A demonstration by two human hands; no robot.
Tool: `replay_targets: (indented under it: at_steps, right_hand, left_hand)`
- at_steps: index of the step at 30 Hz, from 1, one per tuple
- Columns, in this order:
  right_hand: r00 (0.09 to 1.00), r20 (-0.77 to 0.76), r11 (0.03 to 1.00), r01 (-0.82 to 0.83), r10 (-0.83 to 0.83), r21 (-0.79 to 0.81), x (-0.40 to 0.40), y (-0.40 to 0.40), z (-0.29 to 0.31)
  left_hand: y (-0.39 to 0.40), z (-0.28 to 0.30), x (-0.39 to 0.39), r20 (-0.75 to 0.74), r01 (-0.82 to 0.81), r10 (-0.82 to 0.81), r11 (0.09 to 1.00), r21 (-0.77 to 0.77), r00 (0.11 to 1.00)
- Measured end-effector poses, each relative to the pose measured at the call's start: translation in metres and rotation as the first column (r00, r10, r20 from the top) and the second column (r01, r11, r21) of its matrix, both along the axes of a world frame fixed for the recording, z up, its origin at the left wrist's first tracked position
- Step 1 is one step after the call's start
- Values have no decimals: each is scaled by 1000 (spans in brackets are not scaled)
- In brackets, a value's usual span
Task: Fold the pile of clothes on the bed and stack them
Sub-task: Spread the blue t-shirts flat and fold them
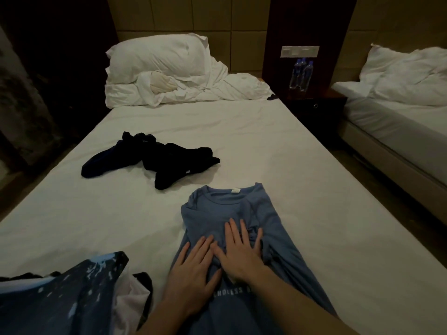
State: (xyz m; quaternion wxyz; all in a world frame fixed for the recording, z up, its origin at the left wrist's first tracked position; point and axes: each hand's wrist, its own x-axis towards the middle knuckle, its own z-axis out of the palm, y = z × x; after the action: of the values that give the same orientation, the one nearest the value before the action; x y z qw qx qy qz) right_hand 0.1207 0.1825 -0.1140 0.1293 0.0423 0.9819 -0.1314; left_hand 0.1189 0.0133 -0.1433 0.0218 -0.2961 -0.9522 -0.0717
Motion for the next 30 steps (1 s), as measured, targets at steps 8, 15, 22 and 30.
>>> replay_targets:
  at_steps: [8, 15, 22, 30]
  right_hand:
    - [970, -233, 966, -120, 65, -231, 26, 40, 53]
    - [990, -105, 995, 92, -94, -22, 156, 86, 54]
    - [904, -41, 901, 428, -426, 79, 277, 93, 35]
    - [918, -44, 896, 374, -395, -241, 337, 86, 36]
  left_hand:
    - [-11, 16, 32, 31, -132, 129, 984, 116, 991]
    - [-35, 39, 130, 352, -442, 297, 765, 469, 888]
    - [-42, 51, 211, 396, -672, 547, 647, 360, 738]
    - [-53, 54, 259, 408, -682, 547, 609, 405, 731]
